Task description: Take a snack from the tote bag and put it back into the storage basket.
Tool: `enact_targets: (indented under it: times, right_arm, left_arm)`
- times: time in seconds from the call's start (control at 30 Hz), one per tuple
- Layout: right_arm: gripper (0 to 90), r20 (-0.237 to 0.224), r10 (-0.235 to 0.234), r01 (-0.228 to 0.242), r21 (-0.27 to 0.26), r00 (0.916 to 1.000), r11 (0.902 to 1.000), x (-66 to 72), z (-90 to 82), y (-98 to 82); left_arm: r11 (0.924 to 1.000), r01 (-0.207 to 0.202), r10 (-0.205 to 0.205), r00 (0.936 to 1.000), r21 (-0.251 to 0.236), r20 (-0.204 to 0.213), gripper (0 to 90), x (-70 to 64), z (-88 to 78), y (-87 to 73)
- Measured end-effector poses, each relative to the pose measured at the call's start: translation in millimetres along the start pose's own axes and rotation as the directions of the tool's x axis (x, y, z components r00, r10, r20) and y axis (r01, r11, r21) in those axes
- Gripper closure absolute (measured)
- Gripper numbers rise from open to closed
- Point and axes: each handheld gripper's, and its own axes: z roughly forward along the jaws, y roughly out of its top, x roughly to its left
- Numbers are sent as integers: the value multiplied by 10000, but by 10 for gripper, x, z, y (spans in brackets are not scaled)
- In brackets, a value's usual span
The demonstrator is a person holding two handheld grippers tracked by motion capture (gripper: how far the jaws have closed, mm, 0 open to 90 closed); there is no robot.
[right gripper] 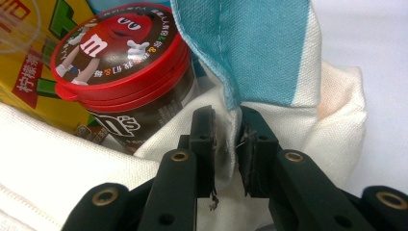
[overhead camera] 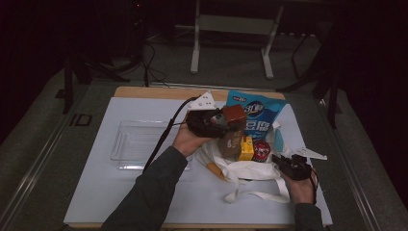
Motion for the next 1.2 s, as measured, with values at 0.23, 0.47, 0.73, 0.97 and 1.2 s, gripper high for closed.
enact_targets:
  times: [0.23,0.47,0.73,0.97,1.2]
  right_arm:
    - [777,-17,10,-10,-4,10000,10000,-3,0,-1]
    - [776,-27,20,-20,-7,10000,10000,-4,-1,-2]
    - [779,-43,49,-50,-18,10000,10000,-4,-2,-4]
    - [779,-38,40,-40,1,10000,10000,-3,-3,-4]
    - [779,-39,44,-44,-15,10000,10000,-3,-1,-5]
  left_arm:
    - [9999,-13,10,9998,168,192,429,-70,-23,20]
    - [9999,91,-96,9991,110,424,429,-98,-67,41]
    - [9997,239,-236,9979,-47,611,429,-99,-165,84]
    - [9998,212,-210,9983,-40,549,429,-118,-271,120]
    - [10000,66,-70,9982,64,589,429,-155,-373,175]
